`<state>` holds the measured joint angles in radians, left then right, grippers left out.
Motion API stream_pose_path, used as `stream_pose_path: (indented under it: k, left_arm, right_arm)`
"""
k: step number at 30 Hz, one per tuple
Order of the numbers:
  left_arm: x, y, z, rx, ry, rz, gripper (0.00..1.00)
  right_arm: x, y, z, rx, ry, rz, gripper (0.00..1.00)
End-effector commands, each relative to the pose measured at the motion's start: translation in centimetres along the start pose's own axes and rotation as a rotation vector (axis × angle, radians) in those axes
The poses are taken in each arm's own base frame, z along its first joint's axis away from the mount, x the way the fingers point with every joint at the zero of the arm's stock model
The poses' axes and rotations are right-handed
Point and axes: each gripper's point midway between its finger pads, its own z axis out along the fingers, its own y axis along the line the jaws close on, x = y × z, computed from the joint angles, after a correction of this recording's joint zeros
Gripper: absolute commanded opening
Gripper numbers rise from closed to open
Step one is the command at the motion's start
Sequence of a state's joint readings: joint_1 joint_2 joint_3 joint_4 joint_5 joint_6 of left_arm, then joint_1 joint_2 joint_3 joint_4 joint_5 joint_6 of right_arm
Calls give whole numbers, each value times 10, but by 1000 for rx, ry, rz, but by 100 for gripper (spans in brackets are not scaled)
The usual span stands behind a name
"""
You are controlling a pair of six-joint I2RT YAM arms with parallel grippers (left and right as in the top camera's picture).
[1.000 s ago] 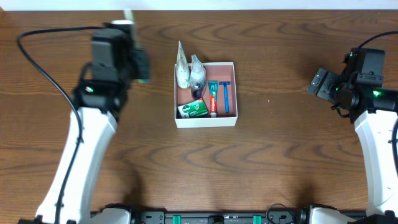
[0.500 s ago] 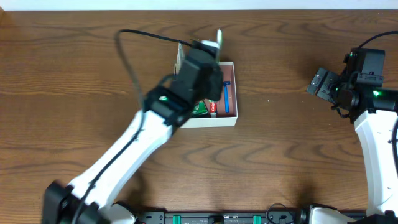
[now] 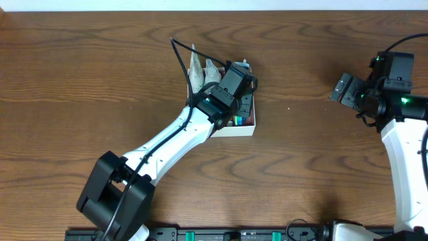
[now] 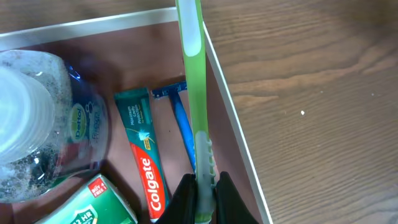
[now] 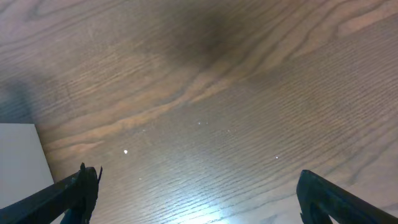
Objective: Pack container
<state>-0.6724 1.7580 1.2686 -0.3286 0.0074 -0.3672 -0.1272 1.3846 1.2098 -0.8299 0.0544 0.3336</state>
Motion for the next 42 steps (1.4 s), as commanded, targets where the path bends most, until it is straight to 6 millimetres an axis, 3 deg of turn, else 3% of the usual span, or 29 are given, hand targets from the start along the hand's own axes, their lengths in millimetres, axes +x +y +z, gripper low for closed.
stream_pose_path:
  k: [1, 4, 10, 18, 21, 24, 26, 29, 32, 33, 34, 38, 42]
  left_arm:
    - [-8, 1, -4, -11, -25, -14, 6]
    - [-8, 0, -4, -11, -25, -14, 7]
    - [-8, 1, -4, -11, -24, -13, 38]
    - [-10, 3, -4, -12, -29, -18, 40]
    - [-16, 3, -14, -7, -47, -23, 40]
    - [-27, -1, -41, 15, -93, -25, 40]
    - [-38, -5, -70, 35, -143, 1, 41]
    - [-48, -7, -119, 61, -214, 47, 53]
    - [-47, -5, -166, 75, -263, 85, 71]
    - [-45, -3, -181, 77, -277, 95, 80]
    - [-43, -1, -194, 79, -290, 98, 98]
    - [-27, 8, -240, 91, -319, 97, 98]
    - [-5, 22, -274, 74, -325, 168, 98]
  right_arm:
    - [-3, -1, -2, 1, -7, 13, 99]
    - [-3, -1, -2, 1, -7, 13, 99]
    - [-3, -1, -2, 1, -7, 13, 99]
    - [-3, -1, -2, 1, -7, 13, 99]
    - [-3, -1, -2, 1, -7, 13, 99]
    - [-3, -1, -2, 1, -7, 13, 99]
    - [-3, -1, -2, 1, -7, 13, 99]
    - [-3, -1, -2, 1, -7, 13, 99]
    - [-3, -1, -2, 1, -7, 13, 99]
    - [-3, -1, -2, 1, -7, 13, 99]
    - [-3, -1, -2, 1, -7, 13, 99]
    - [-3, -1, -2, 1, -7, 13, 99]
    - [-3, -1, -2, 1, -7, 13, 99]
